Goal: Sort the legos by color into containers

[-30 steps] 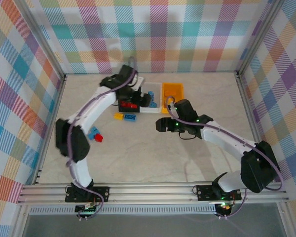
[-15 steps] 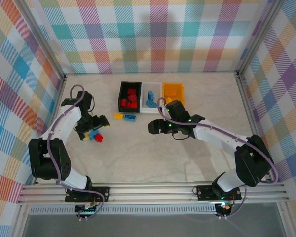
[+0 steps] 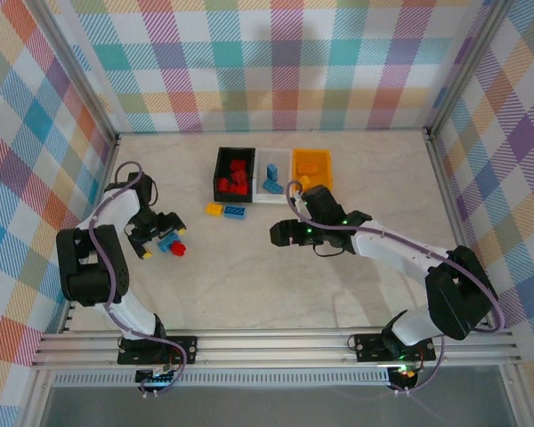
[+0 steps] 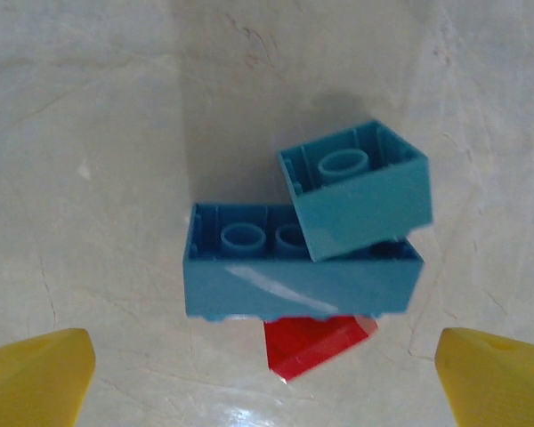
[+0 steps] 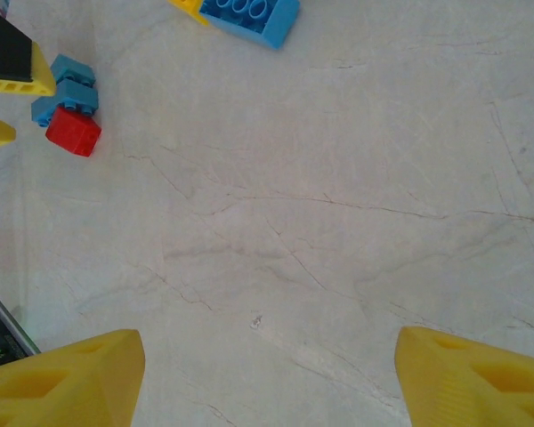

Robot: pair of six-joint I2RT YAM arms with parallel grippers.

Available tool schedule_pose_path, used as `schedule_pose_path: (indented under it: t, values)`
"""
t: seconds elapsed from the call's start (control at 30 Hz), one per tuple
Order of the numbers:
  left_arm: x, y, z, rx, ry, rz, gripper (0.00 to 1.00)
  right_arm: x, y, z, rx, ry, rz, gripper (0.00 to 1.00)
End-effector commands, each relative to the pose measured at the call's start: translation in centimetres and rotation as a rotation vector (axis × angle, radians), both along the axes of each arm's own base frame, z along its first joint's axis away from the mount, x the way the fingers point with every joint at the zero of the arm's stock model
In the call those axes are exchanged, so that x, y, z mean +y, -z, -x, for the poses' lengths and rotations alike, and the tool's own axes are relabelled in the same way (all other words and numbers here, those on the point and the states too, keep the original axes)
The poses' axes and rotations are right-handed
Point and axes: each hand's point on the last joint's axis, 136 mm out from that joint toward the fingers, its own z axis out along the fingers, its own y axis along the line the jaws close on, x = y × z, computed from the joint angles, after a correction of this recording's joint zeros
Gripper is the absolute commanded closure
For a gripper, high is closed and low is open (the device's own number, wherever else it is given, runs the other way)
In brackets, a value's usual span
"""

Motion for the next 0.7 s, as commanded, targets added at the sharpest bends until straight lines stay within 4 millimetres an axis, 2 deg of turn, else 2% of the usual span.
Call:
schedule_pose_path:
  t: [0.0,0.17,0.33,0.57,0.67]
  values:
    - [0.6,1.1,-0.5,0.001,0.006,-0.004,0.03,0.2,-1.1,0.1,-0.018,-0.001,-0.027,0.25]
    - [0.4,2.2,-1.7,0.0,0.017,0.018,0.04,0.4,-1.2,-0.1,-0.016,-0.008,-0.016,0.25]
    - [0.4,2.8,-1.9,0.018,0.048,0.02,0.07,0.4,-1.0,-0.2,-0.009,0.004,-0.013,0.25]
    - [-0.4,3.1,-1.5,0.025,0.06,0.068,0.32,0.4,-0.3,-0.5,0.009,0.027,-0.011,0.25]
    - [-0.8,2.1,-1.3,0.014,0.061,0.085,0.36,0.6,0.1,-0.6,0.021,0.03,-0.012,0.26]
